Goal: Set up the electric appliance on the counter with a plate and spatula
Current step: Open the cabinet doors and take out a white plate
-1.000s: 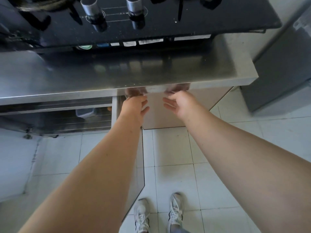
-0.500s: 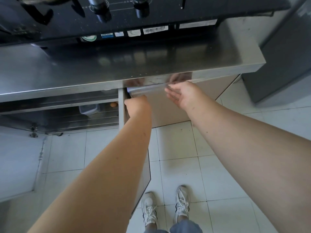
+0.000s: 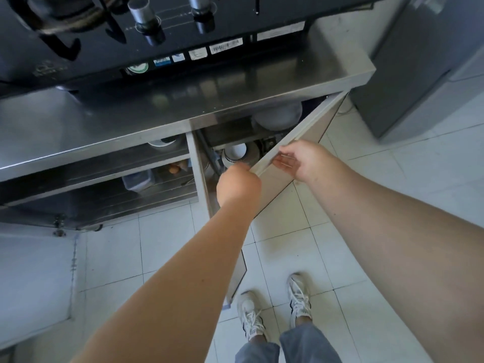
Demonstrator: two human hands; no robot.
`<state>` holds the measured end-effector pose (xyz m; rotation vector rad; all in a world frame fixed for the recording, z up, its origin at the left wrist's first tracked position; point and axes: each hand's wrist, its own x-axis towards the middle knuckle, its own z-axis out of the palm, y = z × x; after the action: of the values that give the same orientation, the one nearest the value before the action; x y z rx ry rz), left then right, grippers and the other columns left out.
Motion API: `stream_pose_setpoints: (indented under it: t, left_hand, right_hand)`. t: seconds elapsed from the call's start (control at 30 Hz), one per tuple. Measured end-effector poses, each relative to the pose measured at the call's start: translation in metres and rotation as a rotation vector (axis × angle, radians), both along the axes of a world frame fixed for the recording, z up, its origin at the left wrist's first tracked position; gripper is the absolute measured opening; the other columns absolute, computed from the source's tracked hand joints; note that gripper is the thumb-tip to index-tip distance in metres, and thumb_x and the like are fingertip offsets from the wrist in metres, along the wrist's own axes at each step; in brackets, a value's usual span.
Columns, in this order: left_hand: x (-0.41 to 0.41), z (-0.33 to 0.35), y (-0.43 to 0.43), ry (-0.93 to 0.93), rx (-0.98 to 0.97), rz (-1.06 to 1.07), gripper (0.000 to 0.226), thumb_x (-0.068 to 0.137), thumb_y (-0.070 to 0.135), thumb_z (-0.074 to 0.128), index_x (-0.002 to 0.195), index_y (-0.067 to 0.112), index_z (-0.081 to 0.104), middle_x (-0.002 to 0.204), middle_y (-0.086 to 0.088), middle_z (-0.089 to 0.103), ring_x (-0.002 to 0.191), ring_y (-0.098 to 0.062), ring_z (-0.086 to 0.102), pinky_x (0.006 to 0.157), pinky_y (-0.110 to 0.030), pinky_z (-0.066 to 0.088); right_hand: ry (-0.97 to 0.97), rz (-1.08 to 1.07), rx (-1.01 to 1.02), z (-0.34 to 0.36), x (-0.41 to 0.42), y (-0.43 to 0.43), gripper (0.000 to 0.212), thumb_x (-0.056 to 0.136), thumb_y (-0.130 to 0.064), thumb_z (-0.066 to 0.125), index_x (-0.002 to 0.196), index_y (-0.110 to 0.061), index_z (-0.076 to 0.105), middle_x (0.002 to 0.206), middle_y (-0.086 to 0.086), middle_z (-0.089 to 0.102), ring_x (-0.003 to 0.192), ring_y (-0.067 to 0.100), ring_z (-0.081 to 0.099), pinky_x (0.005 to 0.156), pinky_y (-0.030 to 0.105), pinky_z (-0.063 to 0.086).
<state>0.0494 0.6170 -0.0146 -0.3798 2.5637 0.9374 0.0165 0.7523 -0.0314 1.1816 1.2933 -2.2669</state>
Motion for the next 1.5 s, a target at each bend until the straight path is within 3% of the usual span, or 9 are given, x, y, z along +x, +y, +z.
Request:
stream_pose_setpoints:
  t: [0.13,0.27,0.47,0.57,0.77,1.0,1.17,1.33,1.5]
  left_hand:
    - [0.003,-0.002,0.002,-0.067,-0.023,-0.115,0.016,0.076,0.007,0.048,0.072,0.014,0.062,0.07,-0.004,0.059,0.069,-0.026,0.053,0.058,-0.026,0.044]
    - [0.006,-0.002,0.019,-0.236,0.043,-0.139,0.011,0.078,0.016,0.064,0.087,0.009,0.064,0.096,-0.01,0.071,0.088,-0.028,0.069,0.087,-0.035,0.057]
    - [0.027,-0.001,0.064,-0.614,0.191,-0.116,0.017,0.082,0.002,0.067,0.098,0.007,0.07,0.09,-0.009,0.074,0.064,-0.014,0.068,0.062,-0.022,0.059]
    - [0.043,-0.006,0.089,-0.665,0.325,-0.081,0.016,0.079,0.0,0.07,0.093,0.008,0.069,0.096,-0.013,0.072,0.065,-0.018,0.068,0.066,-0.025,0.061]
    - [0.075,-0.022,0.146,-0.681,0.622,-0.065,0.036,0.075,0.01,0.079,0.108,0.0,0.068,0.102,-0.015,0.073,0.089,-0.027,0.073,0.085,-0.035,0.06]
    - [0.1,-0.033,0.228,-0.567,0.767,0.0,0.018,0.082,0.015,0.074,0.098,0.01,0.07,0.094,-0.01,0.072,0.076,-0.019,0.071,0.072,-0.023,0.06]
    - [0.098,-0.034,0.248,-0.465,0.726,0.001,0.007,0.083,0.009,0.071,0.076,0.011,0.069,0.079,-0.009,0.072,0.07,-0.02,0.068,0.073,-0.027,0.061]
    - [0.092,-0.035,0.239,-0.47,0.69,0.032,0.006,0.084,0.011,0.071,0.078,0.011,0.07,0.077,-0.008,0.073,0.069,-0.02,0.07,0.071,-0.026,0.062]
    - [0.078,-0.03,0.227,-0.462,0.703,0.068,0.006,0.084,0.017,0.072,0.087,0.013,0.071,0.086,-0.005,0.073,0.072,-0.018,0.07,0.075,-0.028,0.062]
  right_hand:
    - [0.016,0.045,0.08,0.0,0.022,0.008,0.01,0.096,0.001,0.047,0.092,-0.003,0.056,0.089,0.012,0.06,0.081,0.02,0.062,0.086,0.031,0.051]
    - [-0.002,0.028,0.112,-0.001,0.049,0.027,0.012,0.094,0.003,0.049,0.094,-0.003,0.059,0.09,0.013,0.062,0.079,0.02,0.063,0.067,0.029,0.055]
    - [-0.054,0.057,0.154,-0.004,0.078,0.063,0.013,0.087,0.001,0.047,0.08,-0.006,0.055,0.069,0.007,0.053,0.061,0.017,0.054,0.057,0.026,0.05]
    - [-0.066,0.069,0.245,-0.003,0.09,0.086,0.015,0.084,0.001,0.048,0.074,-0.007,0.055,0.071,0.007,0.053,0.065,0.02,0.055,0.062,0.029,0.052]
    - [-0.054,0.169,0.436,0.002,0.116,0.146,0.02,0.08,-0.001,0.052,0.083,-0.016,0.064,0.083,0.006,0.059,0.075,0.021,0.059,0.068,0.03,0.051]
    - [-0.063,0.235,0.648,0.01,0.131,0.215,0.032,0.08,-0.007,0.054,0.099,-0.024,0.073,0.082,0.003,0.059,0.075,0.021,0.051,0.061,0.025,0.04]
    - [0.018,0.286,0.559,0.011,0.138,0.236,0.04,0.085,-0.003,0.057,0.116,-0.023,0.071,0.097,0.008,0.069,0.079,0.022,0.06,0.073,0.029,0.051]
    - [0.027,0.278,0.55,0.009,0.137,0.23,0.034,0.082,-0.001,0.056,0.109,-0.014,0.073,0.088,0.008,0.064,0.075,0.023,0.058,0.065,0.028,0.048]
    - [0.005,0.152,0.735,0.011,0.125,0.224,0.038,0.079,-0.003,0.057,0.112,-0.019,0.069,0.107,-0.001,0.069,0.09,0.018,0.065,0.084,0.031,0.053]
